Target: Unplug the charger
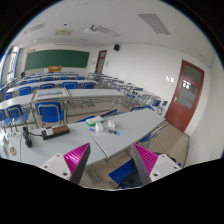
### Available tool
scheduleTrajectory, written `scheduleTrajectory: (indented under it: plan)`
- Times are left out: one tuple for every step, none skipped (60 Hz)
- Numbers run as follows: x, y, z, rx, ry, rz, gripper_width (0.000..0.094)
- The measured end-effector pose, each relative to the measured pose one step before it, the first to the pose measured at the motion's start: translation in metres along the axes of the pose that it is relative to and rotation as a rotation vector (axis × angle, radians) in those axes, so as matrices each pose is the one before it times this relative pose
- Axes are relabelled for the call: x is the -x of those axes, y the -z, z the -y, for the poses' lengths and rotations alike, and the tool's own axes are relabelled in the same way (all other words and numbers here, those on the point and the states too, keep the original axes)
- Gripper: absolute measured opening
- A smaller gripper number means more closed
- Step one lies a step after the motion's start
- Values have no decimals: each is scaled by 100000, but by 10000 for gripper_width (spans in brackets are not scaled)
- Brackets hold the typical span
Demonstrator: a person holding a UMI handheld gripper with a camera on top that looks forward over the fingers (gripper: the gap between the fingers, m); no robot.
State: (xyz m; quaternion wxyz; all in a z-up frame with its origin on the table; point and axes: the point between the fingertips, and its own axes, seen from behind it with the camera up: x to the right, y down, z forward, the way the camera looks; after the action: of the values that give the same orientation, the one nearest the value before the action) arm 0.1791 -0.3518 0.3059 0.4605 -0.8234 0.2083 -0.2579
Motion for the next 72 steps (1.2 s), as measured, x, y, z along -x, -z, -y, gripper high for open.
scheduleTrajectory:
  plan:
    - [86, -2, -194, 442, 235, 364, 852]
    - [98, -28, -243, 473, 274, 408, 851]
    - [111, -63, -318, 531, 306, 429, 852]
    - [122, -104, -402, 558, 364, 412, 853]
    - [158, -162, -510, 621, 364, 413, 851]
    - [211, -196, -544, 621, 365, 484, 850]
    - [246, 51, -270, 761, 408, 584, 852]
    - [341, -344, -651, 671, 413, 681, 851]
    - [485, -472, -670, 720, 381, 785, 850]
    - [458, -455, -692, 739, 421, 898, 852]
    - [552, -501, -677, 725, 400, 1018, 856]
    - [609, -441, -613, 718, 400, 1276, 860]
    - [703, -489, -609, 708, 390, 1423, 860]
    - [785, -727, -782, 604, 444, 1601, 860]
    - [857, -495, -566, 757, 518, 1847, 861]
    - [897, -498, -545, 725, 559, 1990, 864]
    - [943, -520, -493, 634, 581, 2120, 865]
    - [986, -529, -405, 558, 650, 2221, 864]
    - [1049, -558, -325, 460, 745, 2328, 863]
    - [1110, -598, -259, 351, 770, 2392, 862]
    - [1119, -654, -158, 201, 805, 2419, 861]
    - [1070, -632, -60, -66, 810, 2341, 856]
    - [1069, -700, 40, -402, 781, 2306, 858]
    - [1062, -782, 121, -618, 662, 2276, 858]
    - [1007, -839, 132, -550, 577, 2147, 858]
    - [955, -916, 180, -550, 538, 2002, 857]
    - [887, -936, 269, -602, 533, 1846, 857]
    - [844, -959, 335, -756, 490, 1823, 854]
    - [813, -1001, 397, -893, 429, 1802, 855]
    - [767, -1021, 449, -895, 416, 1726, 856]
    - [692, -1048, 464, -784, 483, 1613, 857]
    - [678, -1049, 487, -724, 585, 1525, 855]
    - [645, -1066, 533, -781, 576, 1541, 856]
    - [623, -1045, 542, -836, 442, 1586, 857]
    - [550, -1111, 588, -1001, 287, 1571, 857]
    - [495, -1133, 612, -1152, 207, 1420, 855]
    - [448, -1112, 599, -1127, 221, 1212, 855]
    - [370, -1082, 594, -984, 191, 1025, 854]
    - [307, -1125, 508, -708, 228, 866, 855]
    - [286, -1145, 446, -553, 191, 794, 852]
    - [233, -1130, 432, -581, 146, 739, 853]
    - [191, -1109, 461, -712, 72, 682, 854]
    - [222, -1067, 468, -732, 35, 650, 854]
    - [176, -1067, 360, -561, 53, 618, 854]
    - [209, -1077, 274, -242, 123, 598, 853]
    - [106, -1021, 260, -84, 176, 494, 851]
    - [67, -1018, 190, -165, 169, 351, 847]
    - [43, -1006, 184, -238, 73, 262, 846]
    - [84, -960, 109, -83, 14, 243, 842]
    - [85, -905, 51, 88, 89, 367, 839]
    - [147, -863, 29, 241, 193, 453, 832]
    - [91, -814, -22, 356, 222, 351, 821]
    - [11, -735, -15, 333, 146, 193, 813]
    - [46, -669, -8, 229, 82, -22, 798]
    - [36, -624, 21, 160, 112, 105, 780]
    - [94, -556, -10, 216, 138, 308, 757]
    - [87, -528, -25, 221, 78, 414, 724]
    - [184, -609, 31, 199, -128, 394, 686]
    - [41, -378, -13, 132, -154, 184, 643]
    - [-95, -169, -77, 120, -108, -30, 593]
    - [16, -459, 5, 93, -293, -30, 540]
    - [-53, -234, -24, 92, -71, 16, 487]
    - [-46, -160, 16, -96, 82, 55, 426]
    - [-42, -113, 44, -354, 251, -21, 410]
    - [64, -29, 147, -698, -89, 401, 408]
    - [4, 4, -29, -126, -112, 140, 403]
    - [40, 3, -58, -27, -174, 268, 392]
    - [-802, 884, -290, 39, 242, 254, 382]
    - [651, -624, 215, -228, -91, 164, 367]
    - [160, -74, 48, -62, 138, 135, 348]
    - [-400, 463, -139, 235, 289, 208, 326]
    - [613, -612, 219, -131, 300, 87, 302]
